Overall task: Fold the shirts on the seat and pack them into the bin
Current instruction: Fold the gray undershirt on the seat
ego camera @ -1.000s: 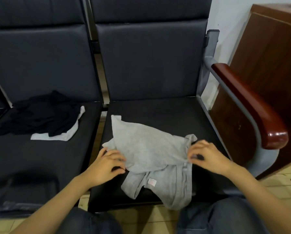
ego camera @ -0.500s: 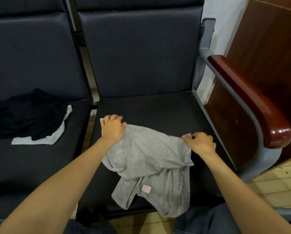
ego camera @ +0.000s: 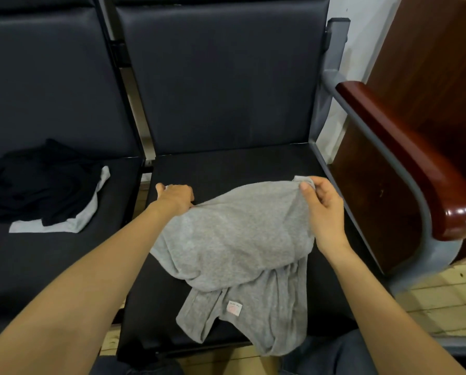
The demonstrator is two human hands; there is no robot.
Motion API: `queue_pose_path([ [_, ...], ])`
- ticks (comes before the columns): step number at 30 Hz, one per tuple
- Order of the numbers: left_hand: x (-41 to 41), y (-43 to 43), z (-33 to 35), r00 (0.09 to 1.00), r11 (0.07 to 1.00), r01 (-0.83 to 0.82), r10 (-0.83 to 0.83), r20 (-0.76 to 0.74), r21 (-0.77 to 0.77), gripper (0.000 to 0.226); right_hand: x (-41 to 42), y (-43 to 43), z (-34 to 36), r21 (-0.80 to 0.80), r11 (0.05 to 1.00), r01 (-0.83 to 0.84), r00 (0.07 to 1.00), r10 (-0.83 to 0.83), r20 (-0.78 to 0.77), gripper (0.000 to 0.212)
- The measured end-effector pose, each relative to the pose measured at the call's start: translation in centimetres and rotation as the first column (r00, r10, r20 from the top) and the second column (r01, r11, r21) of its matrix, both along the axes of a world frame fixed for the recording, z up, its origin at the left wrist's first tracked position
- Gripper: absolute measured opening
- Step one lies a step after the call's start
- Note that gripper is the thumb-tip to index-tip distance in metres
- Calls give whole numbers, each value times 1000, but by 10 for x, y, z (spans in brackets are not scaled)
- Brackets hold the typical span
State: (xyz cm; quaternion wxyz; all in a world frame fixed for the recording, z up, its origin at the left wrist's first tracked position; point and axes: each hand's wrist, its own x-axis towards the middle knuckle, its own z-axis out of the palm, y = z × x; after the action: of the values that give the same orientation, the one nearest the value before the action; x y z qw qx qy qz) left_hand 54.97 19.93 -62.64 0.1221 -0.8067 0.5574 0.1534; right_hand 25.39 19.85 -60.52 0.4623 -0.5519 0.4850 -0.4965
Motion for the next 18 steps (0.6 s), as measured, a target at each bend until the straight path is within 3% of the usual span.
queue_pose_path([
  [2, 0, 11, 8, 997, 998, 30, -27, 67, -53, 25, 1, 5, 0, -3, 1000, -10, 1000, 10, -29, 11],
  [4, 0, 23, 19, 999, 960, -4, 16, 41, -280, 27, 2, 8, 2, 14, 1000, -14, 998, 15, -67, 11],
  [7, -1, 50, 44, 965, 673, -210, 27, -260, -709, 21, 2, 12, 22, -34, 999, 31, 999, -32, -40, 11],
  [8, -3, 64, 50, 938, 587, -242, -62, -341, -772, 18, 1, 15, 33, -62, 997, 44, 999, -44, 2, 11],
  [9, -3, 81, 54, 912, 559, -226, -166, -375, -798, 15, -2, 19, 43, -92, 995, 38, 998, -34, 45, 13],
  [10, -3, 98, 55, 894, 599, -158, -252, -372, -785, 14, -6, 26, 52, -118, 993, 2, 998, 6, 68, 14],
  [11, -1, 113, 53, 899, 699, -44, -285, -334, -714, 16, -10, 34, 60, -132, 989, -59, 996, 68, 58, 15],
  [13, 2, 136, 46, 952, 918, 134, -224, -210, -374, 30, -17, 50, 69, -131, 965, -228, 973, 220, -77, 13],
  [14, 0, 145, 45, 960, 950, 148, -205, -192, -274, 49, -19, 58, 71, -115, 942, -315, 941, 294, -169, 13],
  [16, -23, 156, 54, 887, 905, 147, -299, -351, -399, 80, -22, 71, 74, -68, 887, -457, 866, 426, -262, 12],
  [18, -63, 159, 78, 737, 813, 106, -450, -504, -572, 80, -23, 84, 80, -43, 834, -551, 814, 525, -248, 14],
])
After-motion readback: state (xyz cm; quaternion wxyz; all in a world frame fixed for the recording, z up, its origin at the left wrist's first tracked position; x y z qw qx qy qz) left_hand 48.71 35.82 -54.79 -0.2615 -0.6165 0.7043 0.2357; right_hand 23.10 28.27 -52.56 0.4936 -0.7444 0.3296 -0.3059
